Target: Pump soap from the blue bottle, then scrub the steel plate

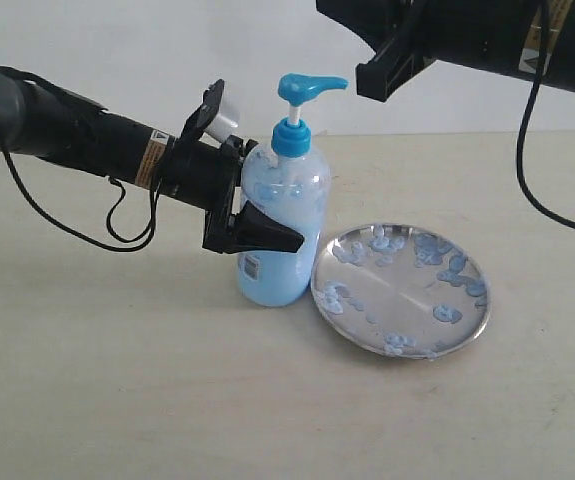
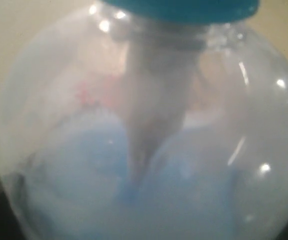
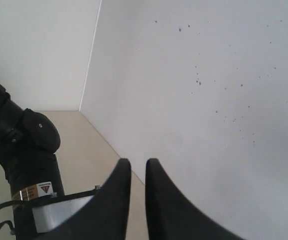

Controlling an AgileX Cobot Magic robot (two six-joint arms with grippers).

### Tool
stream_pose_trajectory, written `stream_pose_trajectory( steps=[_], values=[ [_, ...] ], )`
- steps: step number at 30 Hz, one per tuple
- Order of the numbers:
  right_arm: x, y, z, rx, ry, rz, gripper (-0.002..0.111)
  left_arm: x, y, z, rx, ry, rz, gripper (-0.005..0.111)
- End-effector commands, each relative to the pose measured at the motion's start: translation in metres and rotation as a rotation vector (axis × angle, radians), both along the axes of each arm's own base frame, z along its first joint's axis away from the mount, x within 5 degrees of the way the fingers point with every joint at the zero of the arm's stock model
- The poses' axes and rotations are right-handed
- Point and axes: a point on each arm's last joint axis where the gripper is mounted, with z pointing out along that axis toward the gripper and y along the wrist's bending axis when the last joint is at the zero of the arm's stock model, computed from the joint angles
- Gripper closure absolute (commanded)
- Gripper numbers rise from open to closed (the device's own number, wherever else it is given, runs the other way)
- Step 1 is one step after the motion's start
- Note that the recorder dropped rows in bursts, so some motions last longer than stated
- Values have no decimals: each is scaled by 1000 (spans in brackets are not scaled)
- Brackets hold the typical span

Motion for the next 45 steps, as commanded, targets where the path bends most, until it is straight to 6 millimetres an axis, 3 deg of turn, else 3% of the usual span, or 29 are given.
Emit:
stream_pose_trajectory(
  steps=[1,7,11,26,45],
  values=[
    [1,1,2,21,24,-8,107,-4,-6,18,-83,10,-47,102],
    [-1,25,-9,-6,85,18,107,-5,-9,18,-82,10,-51,102],
    [4,22,-16,1,182,-47,107,-5,-9,18,-82,10,-51,102],
    [7,30,-32,23,279,-14,107,-5,-9,18,-81,9,-51,102],
    [8,27,-45,-12,423,-66,107,-5,-9,18,-81,9,-51,102]
  ],
)
